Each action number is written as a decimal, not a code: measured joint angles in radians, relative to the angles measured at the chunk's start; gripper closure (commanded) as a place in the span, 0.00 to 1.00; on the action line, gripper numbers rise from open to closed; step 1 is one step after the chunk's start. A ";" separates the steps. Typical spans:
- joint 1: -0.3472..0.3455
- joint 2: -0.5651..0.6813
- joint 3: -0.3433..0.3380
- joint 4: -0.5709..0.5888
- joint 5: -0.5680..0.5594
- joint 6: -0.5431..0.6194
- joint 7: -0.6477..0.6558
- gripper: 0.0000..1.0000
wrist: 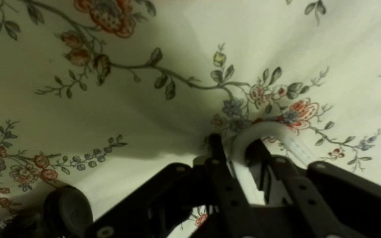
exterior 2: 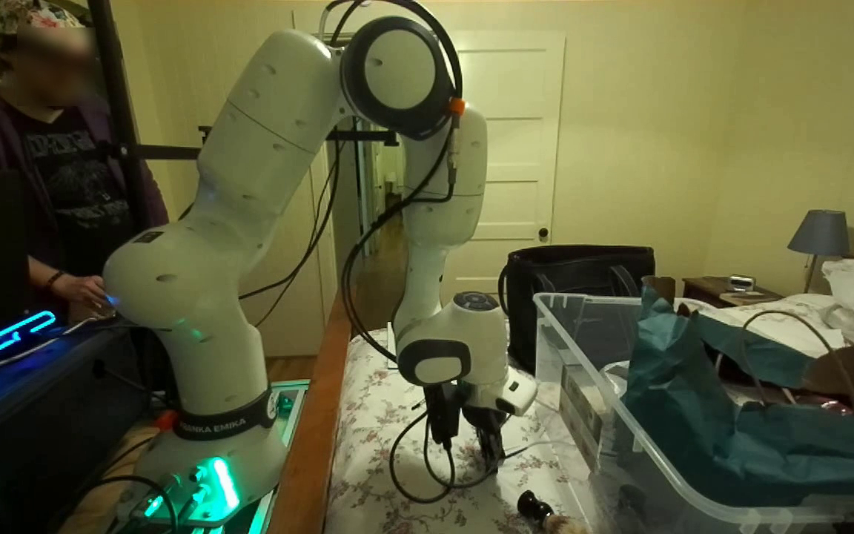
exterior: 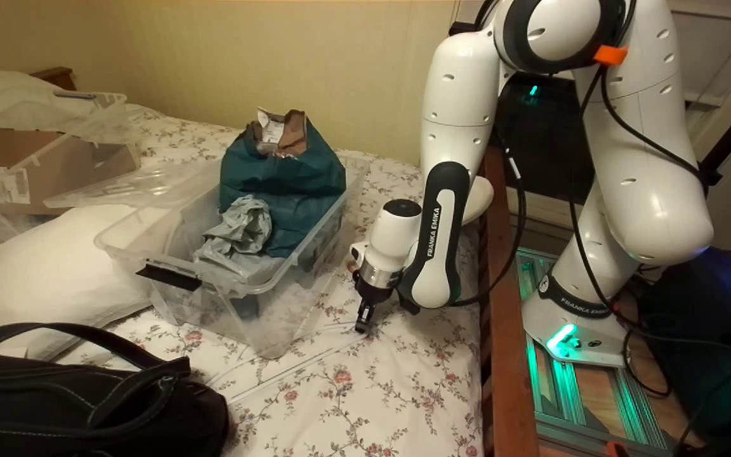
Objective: Put the clothing hanger into the plastic container box
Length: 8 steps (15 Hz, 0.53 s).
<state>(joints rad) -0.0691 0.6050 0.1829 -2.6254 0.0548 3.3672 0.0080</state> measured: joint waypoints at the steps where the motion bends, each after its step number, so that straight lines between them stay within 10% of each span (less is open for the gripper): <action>1: -0.002 0.000 0.007 0.000 0.000 0.000 0.005 0.96; 8: -0.140 -0.014 0.124 -0.001 -0.036 -0.109 0.011 0.95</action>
<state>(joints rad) -0.2088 0.5905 0.3070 -2.6264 0.0189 3.2585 0.0192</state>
